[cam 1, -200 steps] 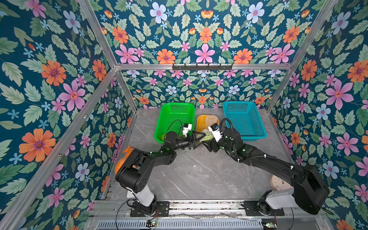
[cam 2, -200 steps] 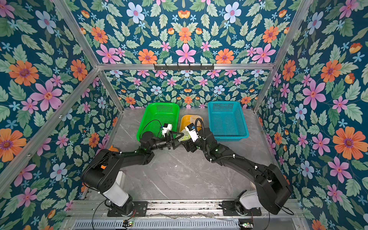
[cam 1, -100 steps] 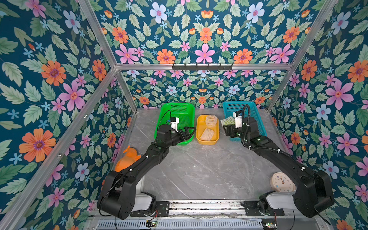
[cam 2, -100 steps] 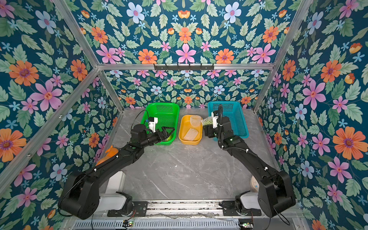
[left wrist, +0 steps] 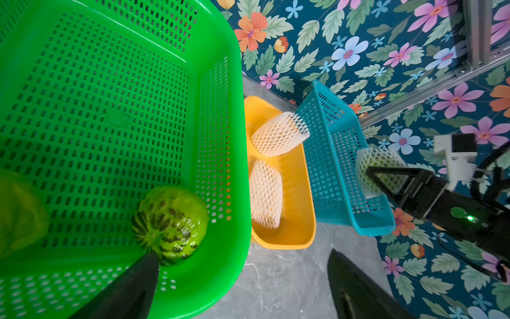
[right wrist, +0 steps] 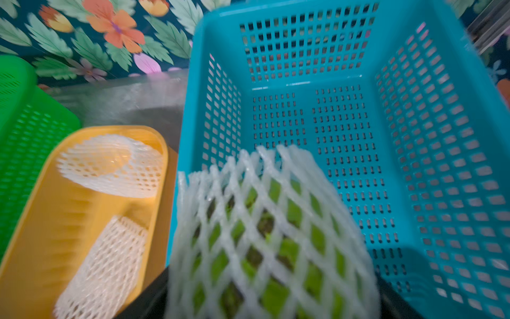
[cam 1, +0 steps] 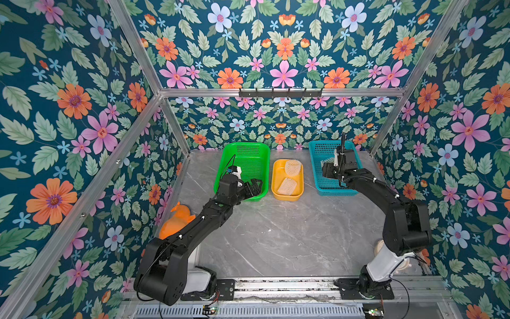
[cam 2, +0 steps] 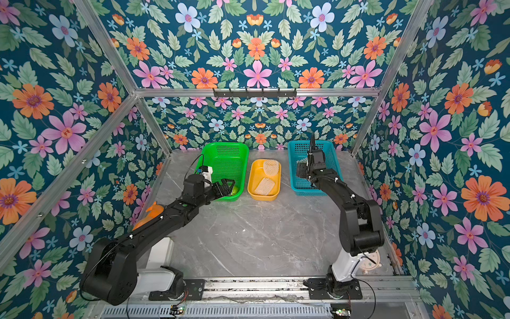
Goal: Sleeve custard apples in foam nets
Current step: Place the custard apple in the basket.
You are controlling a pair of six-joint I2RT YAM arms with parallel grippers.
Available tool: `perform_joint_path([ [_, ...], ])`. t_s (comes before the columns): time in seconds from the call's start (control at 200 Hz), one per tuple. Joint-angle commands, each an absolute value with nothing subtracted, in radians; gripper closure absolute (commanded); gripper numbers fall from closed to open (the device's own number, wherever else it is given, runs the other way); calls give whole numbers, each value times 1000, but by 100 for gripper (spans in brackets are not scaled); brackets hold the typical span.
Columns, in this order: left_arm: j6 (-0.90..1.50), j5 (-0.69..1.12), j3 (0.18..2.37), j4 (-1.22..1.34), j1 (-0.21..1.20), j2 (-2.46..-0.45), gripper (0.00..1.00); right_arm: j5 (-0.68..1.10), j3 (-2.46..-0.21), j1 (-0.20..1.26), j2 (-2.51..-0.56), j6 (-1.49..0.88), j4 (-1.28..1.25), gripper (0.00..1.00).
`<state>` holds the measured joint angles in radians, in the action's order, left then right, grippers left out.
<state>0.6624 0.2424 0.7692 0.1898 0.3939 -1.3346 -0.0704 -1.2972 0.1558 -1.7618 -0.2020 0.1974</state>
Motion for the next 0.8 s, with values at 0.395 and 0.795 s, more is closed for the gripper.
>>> perform_joint_path([
  [0.395,624,222,796,198,385,-1381,0,-77,-1473,143,-2016,-280,289,15],
  [0.795,621,213,792,196,379,-1368,0,-70,-1535,141,-2067,-303,373,7],
])
